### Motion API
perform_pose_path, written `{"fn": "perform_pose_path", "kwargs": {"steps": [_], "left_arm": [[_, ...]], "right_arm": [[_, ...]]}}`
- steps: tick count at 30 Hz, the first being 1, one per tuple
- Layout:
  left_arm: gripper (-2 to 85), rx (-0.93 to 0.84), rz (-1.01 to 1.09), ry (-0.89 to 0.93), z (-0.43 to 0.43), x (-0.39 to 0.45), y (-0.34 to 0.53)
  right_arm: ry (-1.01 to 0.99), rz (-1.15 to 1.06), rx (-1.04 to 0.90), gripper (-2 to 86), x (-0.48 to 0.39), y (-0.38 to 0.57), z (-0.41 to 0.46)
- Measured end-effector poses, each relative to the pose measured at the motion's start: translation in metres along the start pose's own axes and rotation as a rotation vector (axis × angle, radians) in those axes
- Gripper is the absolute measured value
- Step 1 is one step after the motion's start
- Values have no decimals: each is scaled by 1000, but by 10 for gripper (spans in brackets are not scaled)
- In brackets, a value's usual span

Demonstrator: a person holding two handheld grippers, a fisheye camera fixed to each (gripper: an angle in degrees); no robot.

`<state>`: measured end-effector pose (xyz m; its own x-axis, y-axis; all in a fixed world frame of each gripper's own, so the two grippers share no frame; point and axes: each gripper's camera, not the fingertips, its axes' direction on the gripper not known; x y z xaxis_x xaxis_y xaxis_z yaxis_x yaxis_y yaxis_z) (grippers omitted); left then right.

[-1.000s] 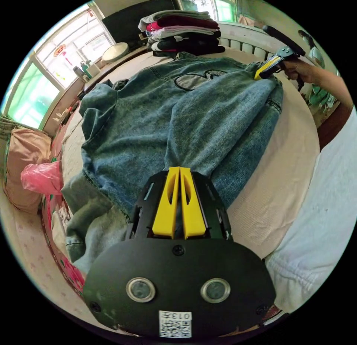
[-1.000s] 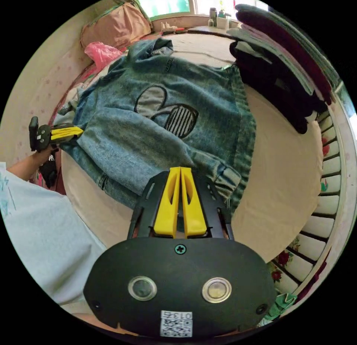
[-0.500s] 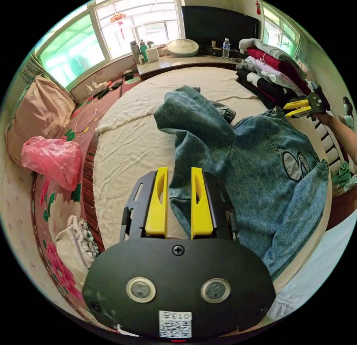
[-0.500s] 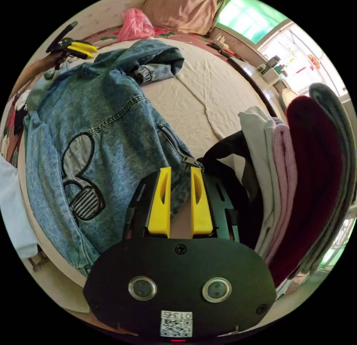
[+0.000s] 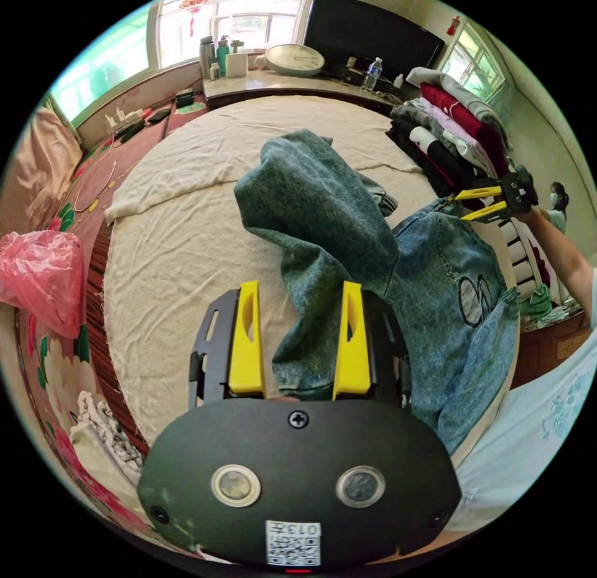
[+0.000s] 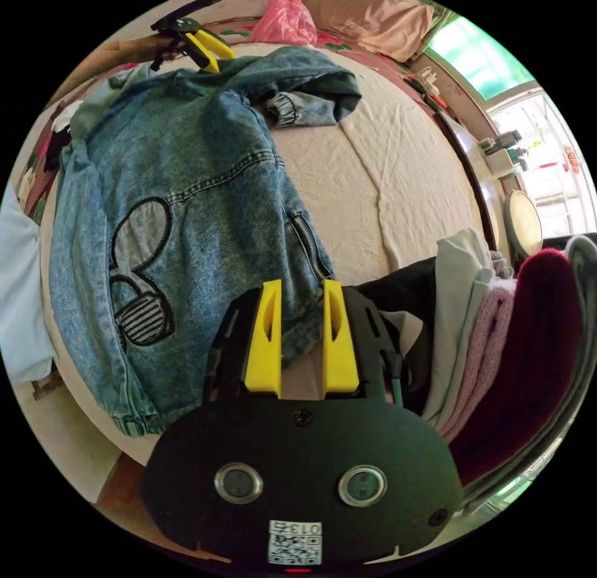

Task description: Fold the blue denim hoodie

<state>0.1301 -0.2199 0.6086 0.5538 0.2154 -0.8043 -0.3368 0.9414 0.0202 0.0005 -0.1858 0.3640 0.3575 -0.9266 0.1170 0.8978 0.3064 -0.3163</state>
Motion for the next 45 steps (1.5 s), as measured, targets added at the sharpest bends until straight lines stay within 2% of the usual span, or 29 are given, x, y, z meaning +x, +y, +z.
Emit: {"fn": "perform_pose_path", "kwargs": {"steps": [2,4,8,14,19,21,25,32,37,41,45], "left_arm": [[178,14,-6,47,0,-3,0],[182,-26,14,77,11,-2,-3],[186,-68,18,83,24,1,-10],[163,-70,6,43,30,5,-10],[89,-72,-24,27,30,12,-5],[47,-42,-32,26,26,17,-2],[16,9,-24,5,13,35,11],[11,196,110,-29,-44,85,47],[12,302,316,-177,-85,163,101],[13,233,466,-290,-77,224,146],[14,15,625,-432,-10,270,195]], "right_arm": [[40,-1,98,95,-2,-4,-14],[50,-12,109,95,0,-14,-10],[-27,-17,-18,99,22,-46,23],[-95,-2,-103,91,34,-68,33],[-90,-2,-148,77,30,-77,30],[-161,-3,-157,51,32,-78,30],[-173,21,-153,26,31,-73,25],[122,78,14,15,-26,-19,-58],[338,122,156,13,-108,50,-113],[503,173,152,16,-199,91,-102],[500,199,66,20,-259,104,-58]]}}
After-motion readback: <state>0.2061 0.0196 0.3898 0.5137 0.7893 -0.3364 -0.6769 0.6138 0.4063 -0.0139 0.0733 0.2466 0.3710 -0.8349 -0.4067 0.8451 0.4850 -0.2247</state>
